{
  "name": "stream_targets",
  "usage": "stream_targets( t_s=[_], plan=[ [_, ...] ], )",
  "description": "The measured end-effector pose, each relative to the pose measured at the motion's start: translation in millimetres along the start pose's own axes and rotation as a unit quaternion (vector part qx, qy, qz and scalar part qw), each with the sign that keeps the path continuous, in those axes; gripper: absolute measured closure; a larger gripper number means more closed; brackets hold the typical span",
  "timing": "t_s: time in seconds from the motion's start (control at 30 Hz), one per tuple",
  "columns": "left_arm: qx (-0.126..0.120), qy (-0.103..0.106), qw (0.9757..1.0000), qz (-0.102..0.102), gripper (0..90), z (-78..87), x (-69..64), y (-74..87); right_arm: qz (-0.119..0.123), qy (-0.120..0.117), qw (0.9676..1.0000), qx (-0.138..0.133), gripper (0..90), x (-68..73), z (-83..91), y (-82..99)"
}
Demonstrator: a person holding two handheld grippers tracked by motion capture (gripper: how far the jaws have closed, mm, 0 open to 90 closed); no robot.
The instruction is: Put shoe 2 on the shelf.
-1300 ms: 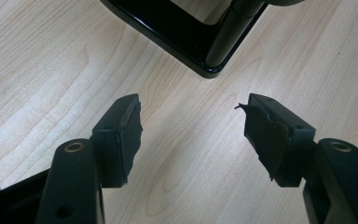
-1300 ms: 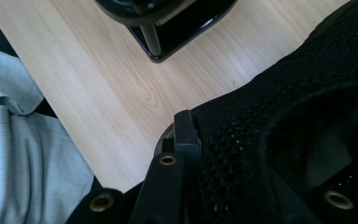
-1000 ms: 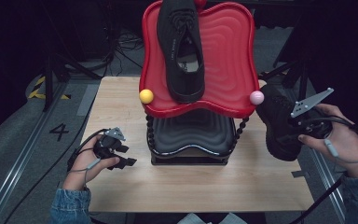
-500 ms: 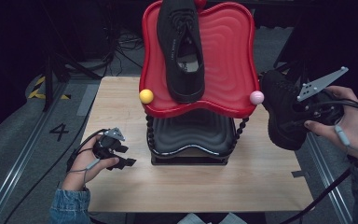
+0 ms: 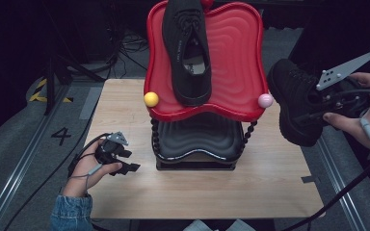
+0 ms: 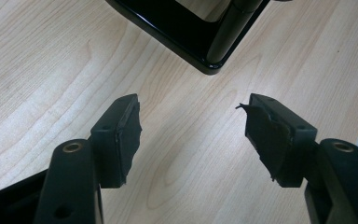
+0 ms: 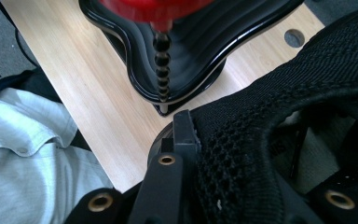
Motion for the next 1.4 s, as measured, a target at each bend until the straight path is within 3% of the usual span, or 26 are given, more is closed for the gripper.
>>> stream_targets(
  t_s=[0.87, 1.4],
  plan=[
    [0.004, 0.001, 1.0000, 0.002, 36.0, -0.5, -0.5, 4.7, 0.023, 0.032, 0.9992, -0.010, 85.9, 13.9, 44.5, -37.4],
    [0.004, 0.007, 1.0000, 0.001, 35.9, -2.6, -0.6, 3.4, 0.044, 0.069, 0.9965, -0.017, 85.9, 26.5, 66.5, -71.2]
  ],
)
Point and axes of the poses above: each handheld gripper's, and its own axes: z roughly backward along the jaws, y roughly out of its underside, x roughly to its left, the point moved 4 cm from there along -z, roughly forward along the jaws, and after that the axes turned 7 degrees about -y, right-handed, at the moved point
